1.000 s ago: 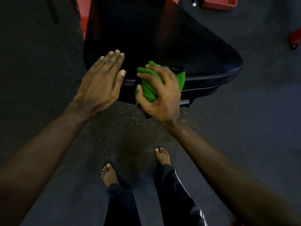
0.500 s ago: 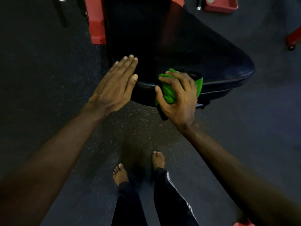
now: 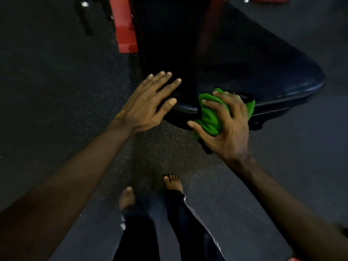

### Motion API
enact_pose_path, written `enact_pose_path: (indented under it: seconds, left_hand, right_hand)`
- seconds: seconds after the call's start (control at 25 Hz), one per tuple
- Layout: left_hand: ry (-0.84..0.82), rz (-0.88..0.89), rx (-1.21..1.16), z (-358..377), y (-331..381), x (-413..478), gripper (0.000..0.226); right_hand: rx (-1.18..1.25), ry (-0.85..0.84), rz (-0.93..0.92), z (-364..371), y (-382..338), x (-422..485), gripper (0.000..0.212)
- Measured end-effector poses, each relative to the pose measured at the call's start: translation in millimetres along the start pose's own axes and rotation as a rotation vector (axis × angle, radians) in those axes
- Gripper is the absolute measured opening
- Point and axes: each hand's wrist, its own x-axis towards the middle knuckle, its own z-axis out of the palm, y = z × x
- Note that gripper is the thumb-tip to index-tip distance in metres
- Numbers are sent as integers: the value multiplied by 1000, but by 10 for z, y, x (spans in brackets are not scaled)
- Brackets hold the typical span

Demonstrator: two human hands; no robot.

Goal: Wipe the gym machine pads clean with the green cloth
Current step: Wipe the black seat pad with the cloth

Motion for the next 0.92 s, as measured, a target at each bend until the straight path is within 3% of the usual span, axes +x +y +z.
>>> enact_pose_path:
  seconds: [0.16,0.36,0.64,0.92]
  left_hand:
    - [11,78,-56,35,-144,9,56]
    - [-43,34,-144,-17,-540,80,54]
    - [-213,101,-105,-173,-731,163,56]
    - [-263,124,-85,-202,-965,260,57]
  right_hand:
    - [-21,116,39,164,-321,94,44]
    - [-148,-21,60,365,-805,255,45]
    - [-233,-86,140,247,-770,81,72]
    - [-338,-16,226,525,-1024,340,43]
